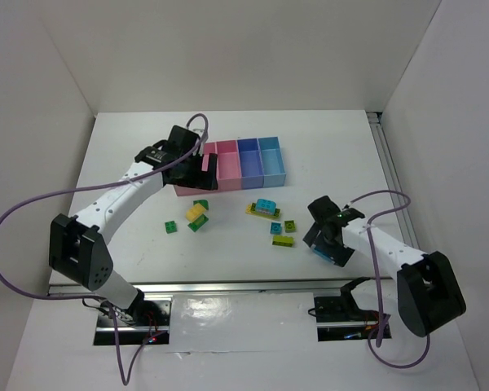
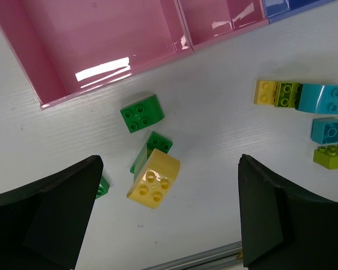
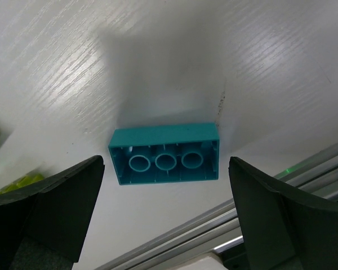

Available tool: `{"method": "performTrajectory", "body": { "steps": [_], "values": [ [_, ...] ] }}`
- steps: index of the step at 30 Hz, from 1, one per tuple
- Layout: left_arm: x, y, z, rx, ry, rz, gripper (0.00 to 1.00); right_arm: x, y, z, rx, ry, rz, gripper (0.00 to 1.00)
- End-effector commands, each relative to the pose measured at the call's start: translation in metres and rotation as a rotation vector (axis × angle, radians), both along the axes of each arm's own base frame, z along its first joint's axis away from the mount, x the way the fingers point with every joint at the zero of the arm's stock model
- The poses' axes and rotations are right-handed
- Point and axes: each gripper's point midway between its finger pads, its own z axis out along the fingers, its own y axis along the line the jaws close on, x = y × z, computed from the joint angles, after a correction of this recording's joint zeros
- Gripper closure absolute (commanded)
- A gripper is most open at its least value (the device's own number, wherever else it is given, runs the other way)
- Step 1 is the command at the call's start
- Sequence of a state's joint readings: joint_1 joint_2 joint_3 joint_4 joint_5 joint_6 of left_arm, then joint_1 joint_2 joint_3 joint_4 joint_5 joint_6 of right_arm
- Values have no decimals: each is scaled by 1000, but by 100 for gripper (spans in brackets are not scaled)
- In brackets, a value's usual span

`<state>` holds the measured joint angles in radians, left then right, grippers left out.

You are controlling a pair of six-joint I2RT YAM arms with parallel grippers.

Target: Sort the legos into containers by color

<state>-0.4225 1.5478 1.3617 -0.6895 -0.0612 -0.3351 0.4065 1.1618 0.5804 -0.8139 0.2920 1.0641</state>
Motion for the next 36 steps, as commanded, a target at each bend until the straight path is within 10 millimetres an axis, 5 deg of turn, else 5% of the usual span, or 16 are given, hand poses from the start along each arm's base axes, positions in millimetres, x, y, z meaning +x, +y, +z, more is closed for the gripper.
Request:
{"method": "performTrajectory", "body": {
  "steps": [1, 6, 7, 10, 15, 16, 19, 22, 24, 25, 26, 27, 28, 30, 32, 36],
  "values": [
    [7, -5, 15, -7, -38, -31, 1, 16, 2, -4, -26, -28, 18, 3],
    [8, -2, 15, 6, -44, -20, 1, 27, 6, -3, -23, -56, 52, 33],
    [8, -2, 17, 6, -45, -20, 1, 32, 8, -1, -22, -66, 66, 46],
    [10, 4, 22, 31, -54, 41, 1, 51, 17, 21, -10, -132, 127, 57],
    [15, 22, 25, 74, -76, 195, 1, 104, 35, 72, -24, -266, 254, 57],
    [16, 29, 24, 71, -68, 239, 1, 129, 45, 97, -22, -339, 295, 57],
    [11, 35, 19, 19, -21, 262, 1, 173, 66, 127, -31, -408, 357, 57],
    [5, 62, 17, 13, -14, 324, 1, 220, 92, 148, -44, -476, 439, 57],
    [-2, 70, 16, 3, -2, 347, 1, 243, 108, 137, -51, -457, 478, 57],
    [-6, 74, 11, 1, 11, 354, 1, 265, 118, 158, -44, -518, 480, 56],
    [-10, 75, 15, -18, 5, 354, 1, 272, 130, 158, -33, -517, 526, 56],
    [-12, 81, 14, -17, 8, 367, 1, 284, 136, 139, -46, -483, 540, 56],
    [-15, 80, 14, -25, 10, 361, 1, 301, 151, 159, -30, -537, 560, 56],
    [-17, 88, 17, -30, 0, 383, 1, 311, 165, 136, -40, -477, 601, 55],
    [-19, 92, 16, -29, 1, 393, 1, 324, 184, 149, -43, -517, 643, 55],
    [-23, 97, 11, -19, 11, 397, 1, 339, 204, 143, -43, -525, 670, 49]
  ]
}}
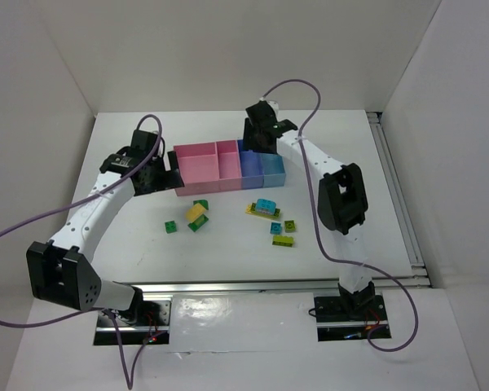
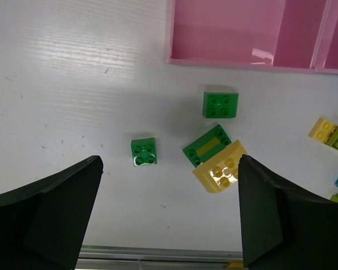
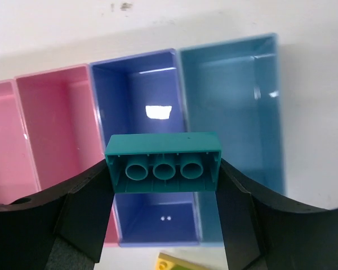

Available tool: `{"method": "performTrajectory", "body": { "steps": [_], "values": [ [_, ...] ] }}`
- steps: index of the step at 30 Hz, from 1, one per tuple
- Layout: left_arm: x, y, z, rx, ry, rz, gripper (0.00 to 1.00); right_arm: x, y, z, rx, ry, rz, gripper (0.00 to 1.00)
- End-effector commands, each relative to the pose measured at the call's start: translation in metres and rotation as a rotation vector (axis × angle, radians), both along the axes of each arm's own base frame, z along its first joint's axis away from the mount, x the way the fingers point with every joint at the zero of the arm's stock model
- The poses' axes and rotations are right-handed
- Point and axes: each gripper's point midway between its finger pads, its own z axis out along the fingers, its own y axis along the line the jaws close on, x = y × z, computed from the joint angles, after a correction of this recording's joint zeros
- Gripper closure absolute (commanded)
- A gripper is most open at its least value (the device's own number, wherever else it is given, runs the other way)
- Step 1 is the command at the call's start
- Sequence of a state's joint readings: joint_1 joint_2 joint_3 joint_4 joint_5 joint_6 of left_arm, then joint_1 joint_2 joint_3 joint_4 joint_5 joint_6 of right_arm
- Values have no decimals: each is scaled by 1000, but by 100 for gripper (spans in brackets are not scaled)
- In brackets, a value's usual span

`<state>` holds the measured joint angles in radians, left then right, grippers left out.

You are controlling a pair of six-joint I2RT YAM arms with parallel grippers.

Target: Sort the legos into containers by color

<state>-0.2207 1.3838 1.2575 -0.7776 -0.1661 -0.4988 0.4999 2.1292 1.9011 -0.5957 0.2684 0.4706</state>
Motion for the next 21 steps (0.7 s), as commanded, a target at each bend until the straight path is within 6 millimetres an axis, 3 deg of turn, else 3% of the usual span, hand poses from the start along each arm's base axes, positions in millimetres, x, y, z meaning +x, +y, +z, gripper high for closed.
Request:
{"method": "performTrajectory", "body": {
  "steps": [1, 2, 5, 6, 9, 10, 11, 12, 13, 14, 15, 16, 17, 20, 21],
  "values": [
    [-6, 6, 1, -13, -5, 12, 1, 13, 21, 18, -2, -55, 57, 47],
    [-9, 7, 0, -13, -4, 12, 1, 17, 27, 24, 12, -69, 74, 38],
    [-10, 7, -4, -11, 5, 12, 1, 23, 34, 17, 15, -57, 101, 27],
    [-10, 7, -4, -11, 5, 12, 1, 25, 36, 25, 19, -64, 101, 13],
    [-10, 9, -4, -13, 7, 9, 1, 24, 33, 39, 1, -101, 90, 13],
    [-10, 9, -4, -13, 7, 9, 1, 20, 26, 63, 7, -147, 71, 13],
    [-10, 9, -4, -13, 7, 9, 1, 17, 22, 72, 11, -168, 63, 13],
    [-10, 11, -4, -5, 5, 15, 1, 6, 22, 60, 5, -155, 73, 13],
    [-10, 11, -4, -5, 5, 15, 1, 0, 18, 62, 10, -164, 73, 13],
    [-10, 12, -4, 4, 3, 21, 1, -11, 14, 85, 40, -202, 80, 14],
    [-10, 13, -4, 9, 4, 14, 1, -25, 6, 61, 15, -155, 82, 14],
    [-10, 13, -4, 9, 4, 13, 1, -33, 3, 58, 11, -149, 95, 14],
    [-8, 12, -3, 7, -5, 14, 1, -42, 1, 70, 36, -167, 110, 14],
    [-6, 12, -2, 12, -14, 5, 1, -78, -4, 37, 21, -88, 180, 18],
    [-8, 13, -5, 14, -5, 5, 1, -90, -1, 46, 41, -107, 204, 18]
  ]
}}
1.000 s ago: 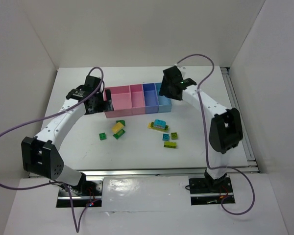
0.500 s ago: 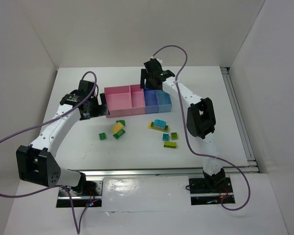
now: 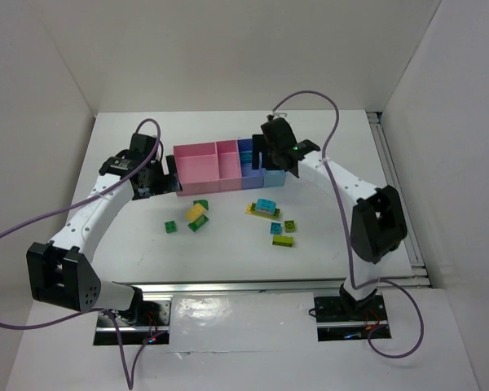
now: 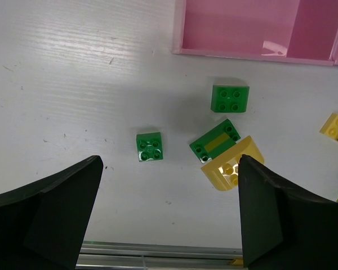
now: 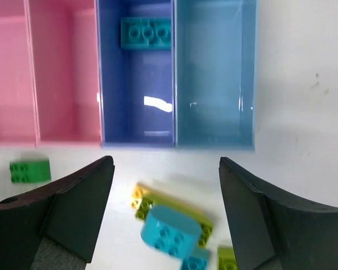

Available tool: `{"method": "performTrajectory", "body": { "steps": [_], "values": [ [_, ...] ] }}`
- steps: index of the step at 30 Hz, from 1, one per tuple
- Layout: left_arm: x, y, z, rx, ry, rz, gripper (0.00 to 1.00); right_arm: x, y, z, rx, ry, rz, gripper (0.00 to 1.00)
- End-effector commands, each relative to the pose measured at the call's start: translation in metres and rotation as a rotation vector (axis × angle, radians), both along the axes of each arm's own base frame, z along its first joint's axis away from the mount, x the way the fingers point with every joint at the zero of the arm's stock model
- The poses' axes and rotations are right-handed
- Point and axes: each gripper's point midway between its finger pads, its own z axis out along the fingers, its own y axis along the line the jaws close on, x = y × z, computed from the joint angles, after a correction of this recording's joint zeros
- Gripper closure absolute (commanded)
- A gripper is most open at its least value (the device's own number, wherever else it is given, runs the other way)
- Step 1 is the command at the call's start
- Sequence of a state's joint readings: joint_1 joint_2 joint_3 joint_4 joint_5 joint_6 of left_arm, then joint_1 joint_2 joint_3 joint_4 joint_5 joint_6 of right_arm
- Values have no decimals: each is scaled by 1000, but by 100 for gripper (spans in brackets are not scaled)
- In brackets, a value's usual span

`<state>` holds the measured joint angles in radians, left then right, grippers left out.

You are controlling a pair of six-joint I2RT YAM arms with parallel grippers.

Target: Sort the legos into containers by color

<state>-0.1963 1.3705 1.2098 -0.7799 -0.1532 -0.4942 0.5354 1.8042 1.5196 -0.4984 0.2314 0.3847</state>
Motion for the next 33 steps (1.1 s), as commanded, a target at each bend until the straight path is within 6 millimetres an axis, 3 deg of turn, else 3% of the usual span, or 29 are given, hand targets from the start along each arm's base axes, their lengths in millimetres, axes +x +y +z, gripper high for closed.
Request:
{"method": "performTrajectory", "body": {
  "steps": [1, 3, 4, 6, 8, 12, 19, 20, 21, 26, 33],
  "values": [
    [5, 3, 9, 9, -54, -22, 1, -31, 10, 1, 50, -31, 94, 18],
    [6, 1, 4, 2, -45, -28, 1, -52, 20, -5, 64, -13, 183, 13],
    [5, -1, 4, -8, -43, -34, 1, -62, 18, -20, 39, 17, 200, 8],
    [5, -5, 1, -24, -29, -46, 1, -78, 21, -31, -18, 55, 275, 4],
    [7, -7, -1, -31, -28, -51, 1, -89, 12, -48, -99, 98, 309, 3],
    [7, -9, -3, -39, -27, -56, 1, -103, 8, -61, -162, 114, 418, 3],
    [7, -8, -6, -32, -18, -64, 1, -97, 14, -73, -241, 104, 532, 18],
    [7, -8, -6, -32, -18, -64, 1, -97, 14, -77, -245, 113, 533, 26],
    [7, -8, -6, -32, -18, -64, 1, -96, 17, -78, -241, 115, 549, 28],
    [7, -8, -6, -32, -18, -64, 1, -106, 23, -82, -212, 156, 599, 31],
    [7, -8, -3, -34, -27, -64, 1, -104, 20, -83, -230, 162, 587, 52]
  ]
}}
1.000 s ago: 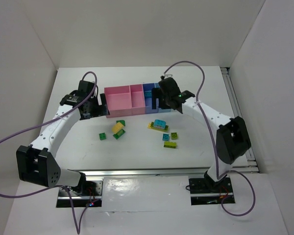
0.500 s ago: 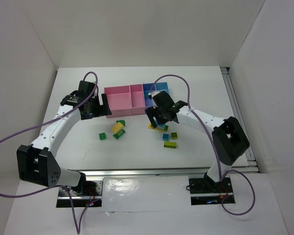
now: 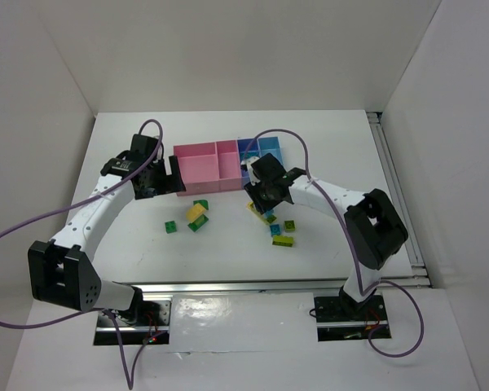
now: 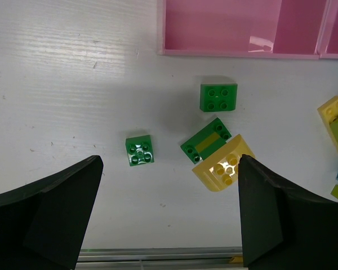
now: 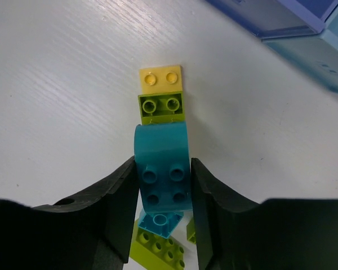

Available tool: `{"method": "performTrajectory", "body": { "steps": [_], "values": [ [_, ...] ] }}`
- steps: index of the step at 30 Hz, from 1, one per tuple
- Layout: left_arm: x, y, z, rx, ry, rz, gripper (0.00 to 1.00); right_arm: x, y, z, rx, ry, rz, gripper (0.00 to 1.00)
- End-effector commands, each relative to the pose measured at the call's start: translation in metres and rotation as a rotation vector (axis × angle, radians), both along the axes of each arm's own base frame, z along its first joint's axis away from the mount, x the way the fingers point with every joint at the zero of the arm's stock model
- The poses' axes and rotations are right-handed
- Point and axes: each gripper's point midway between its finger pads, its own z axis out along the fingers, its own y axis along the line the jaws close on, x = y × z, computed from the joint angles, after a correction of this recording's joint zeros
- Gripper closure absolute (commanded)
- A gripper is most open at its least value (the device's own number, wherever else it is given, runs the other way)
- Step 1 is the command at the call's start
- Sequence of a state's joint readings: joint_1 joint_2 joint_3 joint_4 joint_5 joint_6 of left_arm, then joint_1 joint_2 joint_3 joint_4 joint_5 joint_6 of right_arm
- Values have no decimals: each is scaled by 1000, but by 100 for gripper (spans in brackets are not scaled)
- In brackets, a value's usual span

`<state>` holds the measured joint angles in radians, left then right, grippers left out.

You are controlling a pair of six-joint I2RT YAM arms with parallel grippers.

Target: Sort the legos into containers by color

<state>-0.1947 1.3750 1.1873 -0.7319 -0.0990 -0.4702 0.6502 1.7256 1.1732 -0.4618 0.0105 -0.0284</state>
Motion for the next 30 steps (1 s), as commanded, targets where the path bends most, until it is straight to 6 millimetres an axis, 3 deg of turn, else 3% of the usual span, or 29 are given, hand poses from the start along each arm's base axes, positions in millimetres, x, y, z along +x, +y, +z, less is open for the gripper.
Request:
{"method": "performTrajectory", "body": {
  "steps": [1, 2, 5, 8, 11, 12, 13, 14, 15, 16, 17, 19, 21, 23, 25, 26, 30],
  "values": [
    [3, 1, 1, 2, -15, -16, 1, 6, 7, 13, 8, -15, 7, 58],
    [2, -1, 1, -6, -14, -21, 1, 5, 8, 13, -1, -22, 9, 76],
    [3, -5, 5, -20, -20, -43, 1, 6, 9, 15, -19, -23, -4, 87],
    [6, -18, 18, -64, -55, -130, 1, 5, 16, 37, 25, -26, 4, 87],
    [4, -56, 45, -219, -148, -341, 1, -4, 35, 79, 168, -48, 62, 89],
    [-7, -77, 51, -324, -153, -439, 1, -5, 37, 91, 229, -46, 68, 89],
    [-7, -87, 61, -374, -193, -488, 1, -11, 45, 107, 344, -4, 110, 89],
    [-14, -96, 59, -427, -186, -532, 1, -14, 47, 126, 418, -9, 134, 89],
    [-25, -111, 69, -520, -196, -616, 1, -18, 49, 134, 478, 11, 156, 89],
    [-29, -118, 72, -576, -196, -643, 1, -13, 49, 148, 552, 7, 159, 89],
    [-29, -124, 82, -610, -245, -683, 1, -25, 55, 158, 629, 53, 217, 89],
    [-45, -136, 88, -713, -250, -766, 1, -27, 60, 172, 724, 62, 244, 89],
    [-47, -135, 97, -767, -285, -796, 2, -37, 64, 190, 816, 76, 303, 89],
    [-59, -137, 110, -853, -293, -866, 2, -34, 67, 202, 886, 73, 312, 89],
    [-65, -136, 116, -885, -329, -922, 1, -39, 69, 204, 933, 102, 338, 89],
    [-67, -137, 121, -906, -326, -929, 1, -42, 72, 219, 975, 87, 364, 89],
    [-68, -139, 123, -933, -348, -957, 1, -46, 76, 228, 1026, 107, 400, 89]
  ]
}}
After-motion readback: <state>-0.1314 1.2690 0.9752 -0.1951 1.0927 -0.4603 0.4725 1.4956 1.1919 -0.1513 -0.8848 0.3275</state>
